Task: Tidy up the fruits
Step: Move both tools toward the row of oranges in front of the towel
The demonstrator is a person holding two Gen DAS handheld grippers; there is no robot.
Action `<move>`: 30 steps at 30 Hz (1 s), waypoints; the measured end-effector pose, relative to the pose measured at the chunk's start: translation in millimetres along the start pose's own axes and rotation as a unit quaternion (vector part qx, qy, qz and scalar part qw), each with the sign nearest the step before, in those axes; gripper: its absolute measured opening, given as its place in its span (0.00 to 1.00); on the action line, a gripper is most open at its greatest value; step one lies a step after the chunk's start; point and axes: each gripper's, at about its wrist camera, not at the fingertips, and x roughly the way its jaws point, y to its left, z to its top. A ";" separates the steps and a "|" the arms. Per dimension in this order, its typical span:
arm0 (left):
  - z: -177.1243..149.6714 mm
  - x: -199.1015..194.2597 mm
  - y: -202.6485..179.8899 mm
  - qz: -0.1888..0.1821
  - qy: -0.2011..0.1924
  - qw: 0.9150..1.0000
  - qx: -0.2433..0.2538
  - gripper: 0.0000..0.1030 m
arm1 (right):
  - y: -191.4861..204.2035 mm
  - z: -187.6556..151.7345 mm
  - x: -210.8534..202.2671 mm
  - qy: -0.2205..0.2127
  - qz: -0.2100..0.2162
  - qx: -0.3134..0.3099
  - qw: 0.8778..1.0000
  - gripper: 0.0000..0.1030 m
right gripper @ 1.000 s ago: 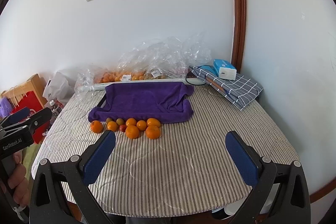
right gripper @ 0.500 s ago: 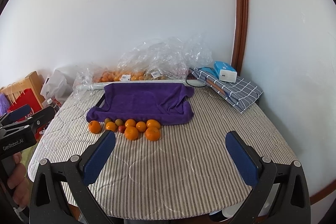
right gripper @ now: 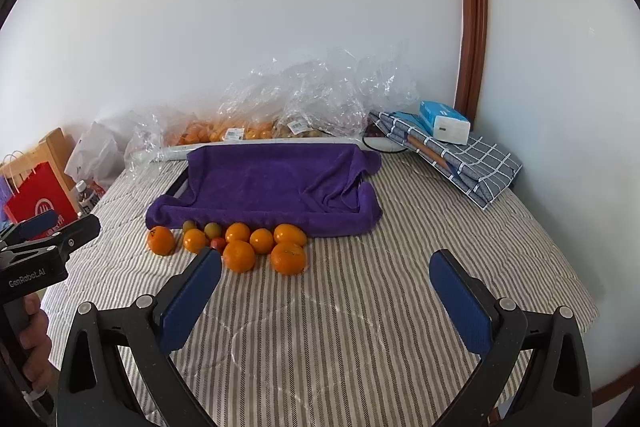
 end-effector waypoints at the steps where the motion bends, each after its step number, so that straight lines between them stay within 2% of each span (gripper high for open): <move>1: -2.4 7.2 3.8 0.001 0.004 1.000 -0.002 0.99 | 1.5 -1.5 7.2 0.004 -0.001 -0.001 1.000 1.00; 6: -11.9 40.8 24.0 0.012 0.033 0.999 -0.017 0.94 | 8.5 -7.5 49.8 0.046 0.020 -0.006 0.999 0.93; 9: -17.2 59.9 35.6 0.012 0.053 0.998 -0.021 0.86 | 15.0 -13.2 74.6 0.075 0.028 -0.015 0.997 0.85; 11: -20.8 71.7 42.3 0.011 0.068 0.997 -0.025 0.82 | 18.8 -17.9 89.5 0.091 0.033 -0.019 0.995 0.76; 13: -24.4 81.0 48.2 0.006 0.078 0.996 -0.031 0.80 | 22.6 -21.7 103.7 0.105 0.033 -0.020 0.994 0.75; 17: -29.1 94.0 52.0 -0.010 0.096 0.995 -0.029 0.80 | 27.3 -26.9 122.6 0.107 0.047 -0.020 0.993 0.62; 20: -31.8 100.2 51.2 -0.015 0.101 0.995 -0.021 0.80 | 27.5 -27.2 137.7 0.118 0.054 -0.015 0.991 0.57; 25: -33.8 111.6 48.1 -0.032 0.108 0.993 -0.022 0.80 | 27.3 -26.8 160.9 0.133 0.060 -0.007 0.989 0.54; 30: -31.0 126.9 42.7 -0.033 0.113 0.993 -0.022 0.80 | 25.1 -28.8 178.0 0.146 0.064 0.009 0.987 0.53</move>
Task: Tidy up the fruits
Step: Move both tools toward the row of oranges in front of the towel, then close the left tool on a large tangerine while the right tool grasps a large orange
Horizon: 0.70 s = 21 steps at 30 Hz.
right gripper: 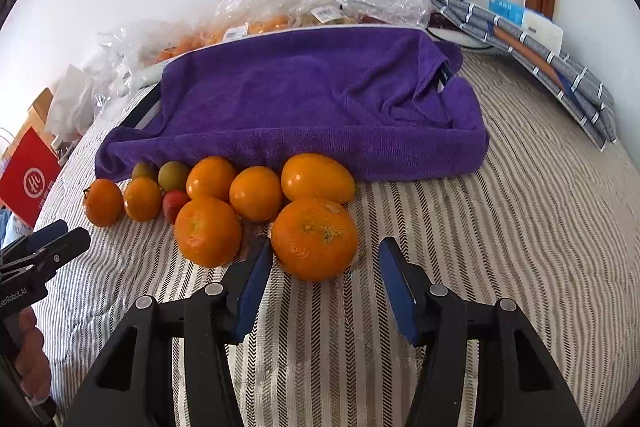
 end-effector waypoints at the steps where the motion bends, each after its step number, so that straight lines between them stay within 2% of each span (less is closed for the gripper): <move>1: 2.0 2.7 -0.8 0.002 -0.001 1.000 -0.001 0.80 | 0.3 0.6 -0.3 -0.003 0.001 -0.002 1.000 0.53; 6: 12.5 16.5 -3.7 0.005 -0.003 1.000 -0.011 0.80 | 2.9 0.6 2.5 -0.001 0.000 -0.017 1.000 0.51; 7: 13.9 19.2 -4.3 0.006 -0.004 1.000 -0.012 0.78 | 3.5 0.3 2.5 -0.001 0.000 -0.022 1.000 0.48; 9: 15.2 22.1 -3.6 0.000 -0.006 1.000 -0.018 0.68 | 3.0 -0.3 1.9 -0.002 0.009 -0.024 1.000 0.44; 13: 15.9 22.1 1.9 -0.044 -0.009 0.998 -0.040 0.42 | -2.3 -1.9 -1.2 -0.003 0.028 -0.011 1.000 0.42; 14: 15.2 21.7 2.1 -0.050 -0.010 0.998 -0.042 0.40 | -3.9 -1.9 -1.7 -0.004 0.032 -0.005 0.999 0.41; 21: 9.6 11.6 -2.5 -0.054 -0.036 0.997 -0.035 0.39 | -9.5 -2.1 -5.1 -0.015 0.053 0.013 0.998 0.41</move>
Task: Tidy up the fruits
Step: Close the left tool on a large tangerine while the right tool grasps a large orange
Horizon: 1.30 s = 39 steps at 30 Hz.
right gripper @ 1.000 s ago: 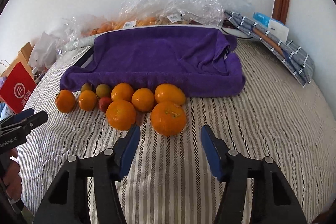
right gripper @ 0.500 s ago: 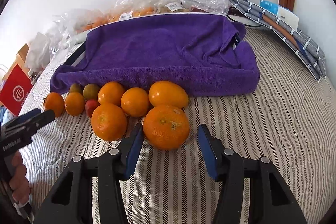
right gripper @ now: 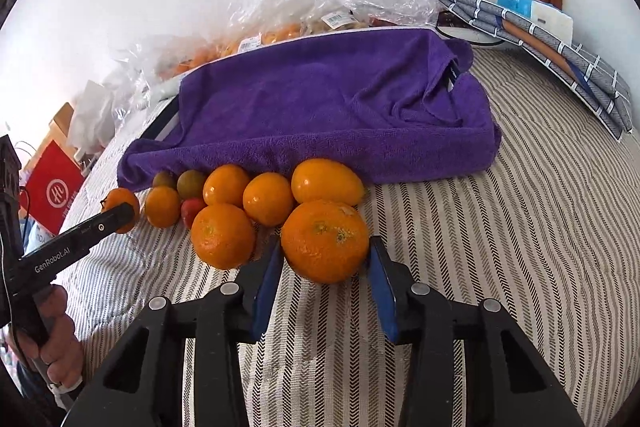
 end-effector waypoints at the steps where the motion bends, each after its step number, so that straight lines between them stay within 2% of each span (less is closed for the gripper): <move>1: -0.2 -1.6 0.5 -0.003 -0.004 1.000 -0.002 0.39 | 0.0 -0.3 -1.2 -0.003 0.001 -0.001 1.000 0.41; 7: 2.3 -10.4 6.6 -0.002 -0.029 0.999 -0.017 0.39 | 3.4 -3.8 -10.5 -0.027 0.006 -0.015 1.000 0.41; 10: 3.2 -15.9 11.9 -0.009 -0.041 0.999 -0.030 0.39 | 3.1 -4.8 -14.2 -0.029 0.023 -0.021 0.999 0.41; 17: 6.9 -23.9 7.7 -0.003 -0.059 0.998 -0.022 0.39 | 2.0 -7.1 -21.2 -0.023 -0.003 -0.031 0.999 0.41; 21: 20.6 -34.7 1.8 -0.019 -0.065 0.997 -0.025 0.39 | -2.8 0.5 -33.3 -0.027 0.006 -0.019 0.999 0.41; 27: 55.8 -47.2 -15.1 -0.025 -0.088 0.996 -0.016 0.39 | 1.9 29.0 -53.6 -0.056 -0.009 -0.031 0.998 0.41; 30: 77.1 -45.3 -20.9 -0.025 -0.092 0.995 -0.020 0.39 | 3.2 48.5 -59.1 -0.069 -0.002 -0.038 0.997 0.41; 39: 128.7 -25.8 -35.7 -0.006 -0.117 0.993 -0.005 0.39 | 2.1 112.0 -50.2 -0.108 -0.004 -0.040 0.993 0.41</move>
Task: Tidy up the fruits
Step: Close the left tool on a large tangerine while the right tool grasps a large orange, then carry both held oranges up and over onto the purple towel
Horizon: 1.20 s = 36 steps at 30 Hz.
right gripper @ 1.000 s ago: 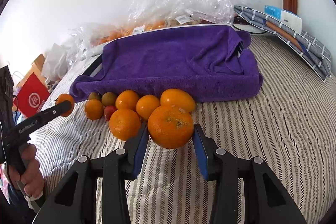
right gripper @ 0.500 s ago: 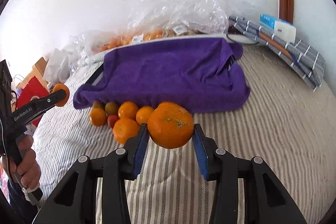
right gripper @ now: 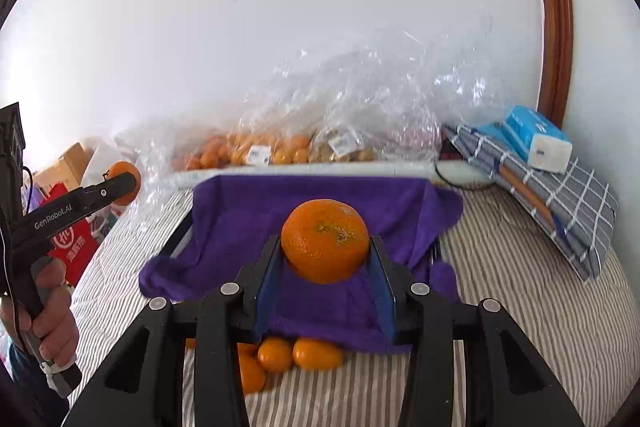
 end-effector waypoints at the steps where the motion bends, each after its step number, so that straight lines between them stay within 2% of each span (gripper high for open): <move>1: 2.1 4.7 -0.1 0.001 0.000 1.000 0.000 0.39 | -1.1 4.6 4.5 -0.003 0.000 0.001 1.000 0.41; 6: -4.4 39.8 6.0 0.003 0.025 1.000 -0.013 0.39 | -8.6 17.0 36.0 0.002 -0.001 0.006 1.000 0.41; 13: -33.2 79.4 12.5 0.009 0.068 0.998 -0.005 0.39 | -28.3 7.8 77.8 0.034 -0.008 0.027 0.999 0.41; 20: -41.6 91.7 17.9 0.006 0.071 0.997 -0.010 0.39 | -39.8 -4.2 96.2 0.057 -0.008 0.041 0.998 0.41; 26: -44.1 97.7 15.2 0.007 0.081 0.997 -0.005 0.39 | -33.6 -9.8 106.0 0.070 -0.010 0.024 0.997 0.41; 36: -51.6 113.3 10.0 0.022 0.120 0.992 0.012 0.39 | -21.2 -20.3 118.2 0.097 -0.008 0.000 0.995 0.41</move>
